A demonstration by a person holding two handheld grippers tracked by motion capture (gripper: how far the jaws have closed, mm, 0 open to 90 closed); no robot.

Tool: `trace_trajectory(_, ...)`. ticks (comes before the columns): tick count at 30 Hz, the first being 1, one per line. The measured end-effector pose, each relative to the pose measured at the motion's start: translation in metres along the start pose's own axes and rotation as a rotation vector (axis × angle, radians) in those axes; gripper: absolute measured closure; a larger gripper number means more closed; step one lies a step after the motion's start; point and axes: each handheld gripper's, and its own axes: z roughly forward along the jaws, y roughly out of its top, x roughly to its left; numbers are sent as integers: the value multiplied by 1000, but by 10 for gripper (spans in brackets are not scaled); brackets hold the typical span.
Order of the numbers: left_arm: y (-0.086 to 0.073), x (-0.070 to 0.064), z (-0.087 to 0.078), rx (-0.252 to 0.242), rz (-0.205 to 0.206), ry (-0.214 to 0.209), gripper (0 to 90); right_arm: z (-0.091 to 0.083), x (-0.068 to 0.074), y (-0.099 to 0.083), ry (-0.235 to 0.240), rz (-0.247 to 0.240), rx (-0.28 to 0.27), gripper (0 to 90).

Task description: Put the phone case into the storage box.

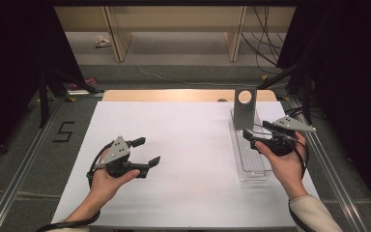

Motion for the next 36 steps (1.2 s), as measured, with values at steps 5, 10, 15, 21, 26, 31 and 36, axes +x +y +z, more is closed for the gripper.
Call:
trace_trajectory(5,0,0,0,-4,-3,0,159,-4,0,-3,10,0,-3,172)
trace_trajectory(10,0,1,0,-4,-4,0,159,-8,3,-6,30,-4,3,172)
trace_trajectory(15,0,1,-1,-5,-9,-1,159,-10,6,-10,45,-16,11,172)
trace_trajectory(21,0,1,-1,-7,-12,-1,159,-14,9,-14,68,-25,9,171)
trace_trajectory(26,1,1,-1,-9,-11,-1,159,-16,11,-18,82,-27,14,171)
trace_trajectory(31,0,1,-1,-9,-12,-2,159,-19,13,-22,89,-31,14,171)
trace_trajectory(36,0,1,-1,-9,-13,-2,159,-22,14,-26,90,-41,11,171)
